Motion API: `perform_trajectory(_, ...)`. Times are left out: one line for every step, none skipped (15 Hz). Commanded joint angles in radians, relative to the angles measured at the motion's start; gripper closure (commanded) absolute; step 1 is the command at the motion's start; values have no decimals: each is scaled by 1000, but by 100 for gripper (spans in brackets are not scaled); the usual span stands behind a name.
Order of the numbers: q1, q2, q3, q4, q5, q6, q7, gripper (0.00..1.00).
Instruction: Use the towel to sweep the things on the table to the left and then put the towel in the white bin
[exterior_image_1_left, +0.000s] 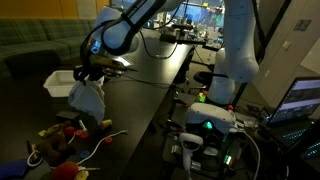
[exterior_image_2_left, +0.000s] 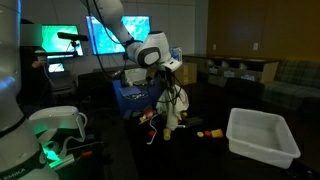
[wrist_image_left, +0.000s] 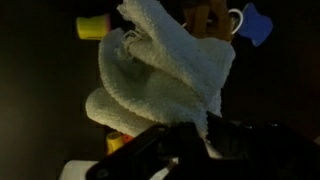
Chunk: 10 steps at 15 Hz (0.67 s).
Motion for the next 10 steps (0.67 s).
perform_trajectory(-52, -126, -65, -181, -12, 64, 14, 91)
perform_trajectory(-64, -131, -95, -207, -35, 75, 29, 90)
perform_trajectory(-77, -133, -128, -230, -66, 85, 46, 91)
perform_trajectory(-92, -136, -161, -246, -97, 79, 59, 91)
perform_trajectory(-76, -117, -214, -255, -143, 97, 93, 91)
perform_trajectory(-73, -103, -251, -257, -186, 93, 119, 91)
perform_trajectory(-60, -69, -294, -257, -240, 109, 159, 91)
perform_trajectory(-49, -50, -332, -254, -291, 103, 192, 91)
perform_trajectory(-29, -22, -371, -246, -351, 102, 236, 91)
perform_trajectory(-1, 15, -414, -232, -416, 102, 291, 91)
